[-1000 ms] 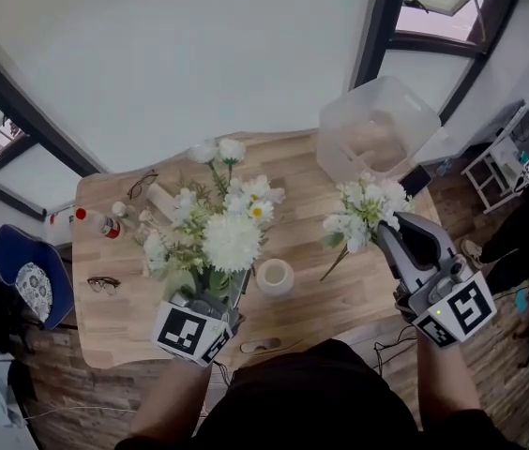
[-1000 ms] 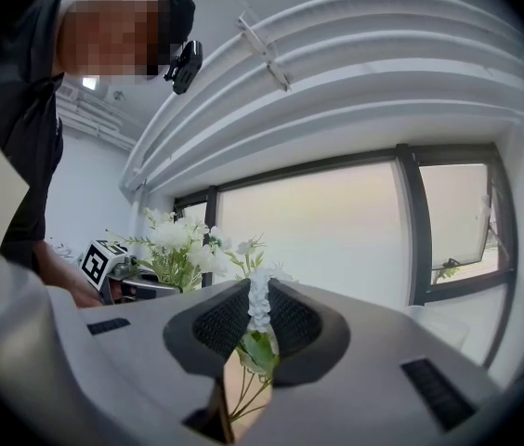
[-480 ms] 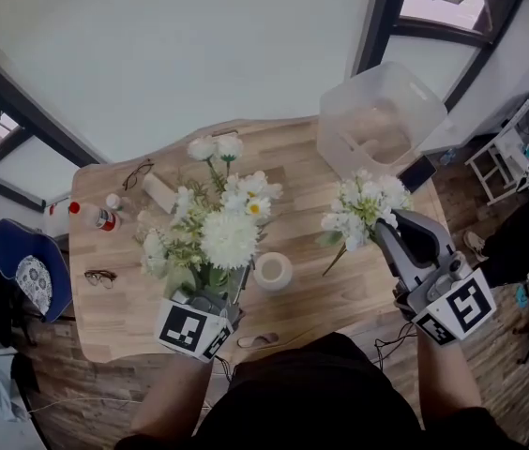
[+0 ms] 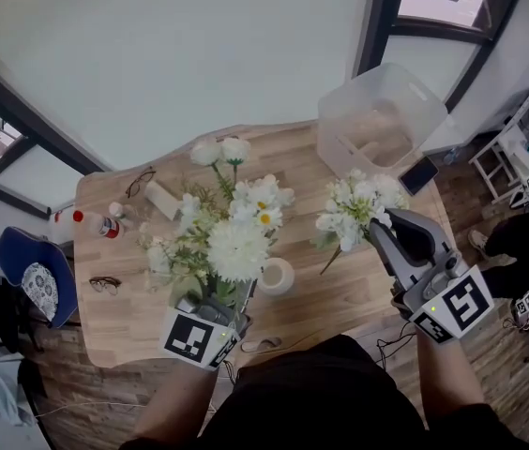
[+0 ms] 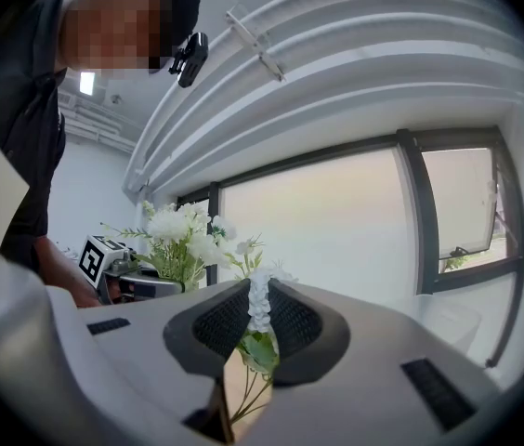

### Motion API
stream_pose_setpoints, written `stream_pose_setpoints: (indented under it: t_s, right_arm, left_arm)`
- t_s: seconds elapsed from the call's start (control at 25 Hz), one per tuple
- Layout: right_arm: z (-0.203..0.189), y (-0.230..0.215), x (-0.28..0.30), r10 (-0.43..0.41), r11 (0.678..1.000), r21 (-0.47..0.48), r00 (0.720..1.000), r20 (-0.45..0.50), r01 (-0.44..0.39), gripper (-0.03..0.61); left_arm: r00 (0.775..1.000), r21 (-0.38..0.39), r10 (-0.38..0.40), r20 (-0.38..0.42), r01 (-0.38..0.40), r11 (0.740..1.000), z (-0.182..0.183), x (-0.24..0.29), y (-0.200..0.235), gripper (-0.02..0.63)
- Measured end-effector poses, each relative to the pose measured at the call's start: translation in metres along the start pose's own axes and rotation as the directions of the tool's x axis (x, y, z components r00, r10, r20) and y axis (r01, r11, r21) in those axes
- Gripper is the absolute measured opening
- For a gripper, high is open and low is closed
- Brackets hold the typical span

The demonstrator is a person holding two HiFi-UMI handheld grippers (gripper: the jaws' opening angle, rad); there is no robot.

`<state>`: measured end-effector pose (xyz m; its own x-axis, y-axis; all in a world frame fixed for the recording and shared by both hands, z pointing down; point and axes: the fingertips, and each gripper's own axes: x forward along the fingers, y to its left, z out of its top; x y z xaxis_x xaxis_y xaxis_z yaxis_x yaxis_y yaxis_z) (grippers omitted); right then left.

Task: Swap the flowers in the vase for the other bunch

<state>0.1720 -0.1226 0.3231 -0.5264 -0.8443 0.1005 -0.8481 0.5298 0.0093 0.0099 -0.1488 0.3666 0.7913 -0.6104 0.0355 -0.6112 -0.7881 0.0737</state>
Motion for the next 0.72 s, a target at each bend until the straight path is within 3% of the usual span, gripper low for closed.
stream_pose_setpoints:
  t_s: [0.24,0.72]
  right_arm:
    - [-0.005,0.002,-0.001,0.001,1.0,0.003,0.999,-0.042,-0.001,0.075]
    - [-0.025,-0.009,-0.019,0.008,1.0,-0.003,0.997,-0.076,-0.009,0.074]
  left_arm:
    - [1.0,-0.04,-0.009,-0.018,0.009,0.999,-0.02,0.007,-0.003,0.064]
    - [0.997,-0.021,0.013,-0.081,-0.015,1.0,-0.07,0.025,-0.019,0.064]
